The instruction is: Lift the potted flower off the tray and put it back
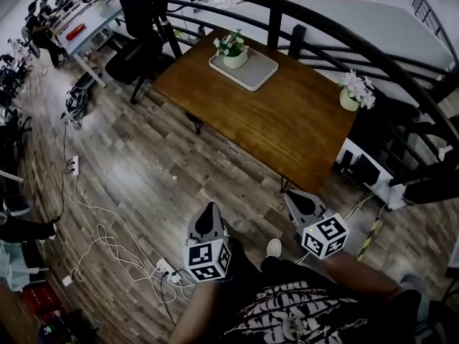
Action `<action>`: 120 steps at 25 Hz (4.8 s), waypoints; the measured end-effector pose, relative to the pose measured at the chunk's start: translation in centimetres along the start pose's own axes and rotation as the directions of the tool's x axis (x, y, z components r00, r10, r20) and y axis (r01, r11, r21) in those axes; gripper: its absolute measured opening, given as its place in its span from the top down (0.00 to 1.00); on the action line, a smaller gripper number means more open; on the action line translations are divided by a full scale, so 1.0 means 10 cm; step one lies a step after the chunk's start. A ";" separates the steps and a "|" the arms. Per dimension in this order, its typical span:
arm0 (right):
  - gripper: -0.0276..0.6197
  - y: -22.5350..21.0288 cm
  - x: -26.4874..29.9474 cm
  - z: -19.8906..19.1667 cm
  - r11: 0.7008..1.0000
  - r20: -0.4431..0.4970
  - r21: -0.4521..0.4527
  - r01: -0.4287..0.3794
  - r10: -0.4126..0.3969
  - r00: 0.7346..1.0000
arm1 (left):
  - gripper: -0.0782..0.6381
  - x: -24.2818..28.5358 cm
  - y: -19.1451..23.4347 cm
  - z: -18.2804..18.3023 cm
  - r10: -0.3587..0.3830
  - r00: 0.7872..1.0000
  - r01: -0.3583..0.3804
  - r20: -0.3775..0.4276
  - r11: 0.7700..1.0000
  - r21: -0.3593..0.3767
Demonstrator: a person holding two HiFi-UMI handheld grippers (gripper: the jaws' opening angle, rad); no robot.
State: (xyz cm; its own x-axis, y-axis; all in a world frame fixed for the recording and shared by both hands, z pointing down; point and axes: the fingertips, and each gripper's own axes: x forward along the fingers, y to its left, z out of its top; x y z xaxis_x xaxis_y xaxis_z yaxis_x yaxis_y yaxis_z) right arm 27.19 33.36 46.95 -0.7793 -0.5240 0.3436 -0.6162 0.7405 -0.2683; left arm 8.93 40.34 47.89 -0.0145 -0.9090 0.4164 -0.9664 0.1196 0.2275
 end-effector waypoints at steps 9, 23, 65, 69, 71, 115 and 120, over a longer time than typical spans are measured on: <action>0.96 0.02 0.91 0.37 0.997 0.022 0.040 0.071 -0.072 0.997 | 0.88 0.71 0.68 0.53 -0.064 0.998 0.065 -0.023 0.997 0.047; 0.96 0.39 1.55 0.71 0.990 0.072 0.032 0.140 -0.142 0.987 | 0.88 0.97 1.18 0.95 -0.180 0.984 0.180 -0.013 0.980 0.085; 0.96 -0.64 2.86 1.43 0.966 0.111 0.099 0.240 -0.251 0.962 | 0.88 2.72 1.54 1.61 -0.265 0.957 0.280 -0.121 0.950 0.136; 0.96 -0.98 2.95 1.56 0.962 0.125 0.115 0.249 -0.262 0.957 | 0.88 3.05 1.38 1.73 -0.271 0.953 0.290 -0.138 0.945 0.150; 0.96 -1.13 2.96 1.61 0.961 0.131 0.122 0.249 -0.264 0.955 | 0.88 3.21 1.30 1.77 -0.272 0.951 0.295 -0.148 0.941 0.167; 0.96 -2.33 3.84 1.84 0.939 0.042 0.144 0.313 -0.322 0.946 | 0.88 5.07 0.85 2.13 -0.358 0.908 0.404 -0.219 0.887 0.224; 0.96 -2.47 4.09 1.85 0.930 0.021 0.146 0.337 -0.344 0.939 | 0.88 5.45 0.98 2.05 -0.352 0.907 0.401 -0.231 0.889 0.221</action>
State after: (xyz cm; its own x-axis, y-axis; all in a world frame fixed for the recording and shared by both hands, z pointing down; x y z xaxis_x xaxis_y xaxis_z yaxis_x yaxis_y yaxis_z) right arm 8.48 -14.15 50.98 -0.5221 -0.7554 0.3961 -0.8526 0.4503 -0.2650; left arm -6.61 -16.26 54.76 0.3860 -0.7745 0.5012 -0.9217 -0.3461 0.1750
